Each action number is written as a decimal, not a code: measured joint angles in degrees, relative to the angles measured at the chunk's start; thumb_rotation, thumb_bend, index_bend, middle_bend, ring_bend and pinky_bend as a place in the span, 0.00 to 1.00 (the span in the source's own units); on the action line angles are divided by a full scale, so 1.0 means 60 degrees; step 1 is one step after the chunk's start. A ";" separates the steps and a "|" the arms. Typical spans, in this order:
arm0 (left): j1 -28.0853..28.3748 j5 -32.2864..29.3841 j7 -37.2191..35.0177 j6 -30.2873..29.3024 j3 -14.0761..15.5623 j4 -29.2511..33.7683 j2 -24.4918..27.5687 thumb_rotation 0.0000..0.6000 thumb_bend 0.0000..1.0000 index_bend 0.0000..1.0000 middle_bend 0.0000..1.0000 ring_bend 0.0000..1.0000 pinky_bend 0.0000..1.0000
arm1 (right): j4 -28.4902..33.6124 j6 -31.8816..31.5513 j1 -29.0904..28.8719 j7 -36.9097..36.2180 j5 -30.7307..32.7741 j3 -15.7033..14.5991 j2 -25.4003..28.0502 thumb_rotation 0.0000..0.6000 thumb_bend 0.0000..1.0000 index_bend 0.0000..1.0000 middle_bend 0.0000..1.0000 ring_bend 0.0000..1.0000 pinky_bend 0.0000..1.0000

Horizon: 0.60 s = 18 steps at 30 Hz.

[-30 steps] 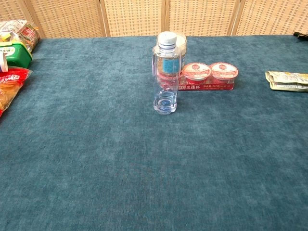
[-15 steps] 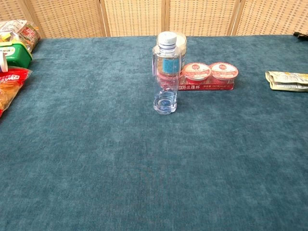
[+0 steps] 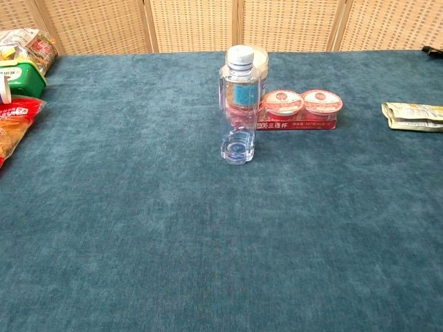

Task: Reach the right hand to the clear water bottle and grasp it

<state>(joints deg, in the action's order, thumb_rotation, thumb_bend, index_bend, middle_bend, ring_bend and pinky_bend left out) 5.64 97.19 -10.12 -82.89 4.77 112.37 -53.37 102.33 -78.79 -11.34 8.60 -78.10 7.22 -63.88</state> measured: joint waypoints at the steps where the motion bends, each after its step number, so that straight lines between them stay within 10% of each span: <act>1: 0.0005 0.0002 -0.0010 0.0004 0.0000 -0.0002 -0.0001 1.00 0.43 0.22 0.17 0.00 0.00 | -0.0012 -0.0007 -0.0007 -0.0040 -0.0029 0.0006 -0.0013 1.00 0.09 0.00 0.19 0.00 0.00; 18: 0.0049 -0.0041 -0.0122 0.0073 0.0023 -0.0056 0.0027 1.00 0.43 0.21 0.17 0.00 0.00 | -0.0342 0.1012 -0.0863 -0.3468 -0.1120 0.0074 -0.0312 1.00 0.08 0.00 0.15 0.00 0.00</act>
<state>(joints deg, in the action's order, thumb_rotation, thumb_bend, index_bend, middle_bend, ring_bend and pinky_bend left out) 5.94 96.94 -10.85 -82.45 4.90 112.04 -53.21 100.28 -72.71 -16.52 -12.20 -84.82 7.66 -65.75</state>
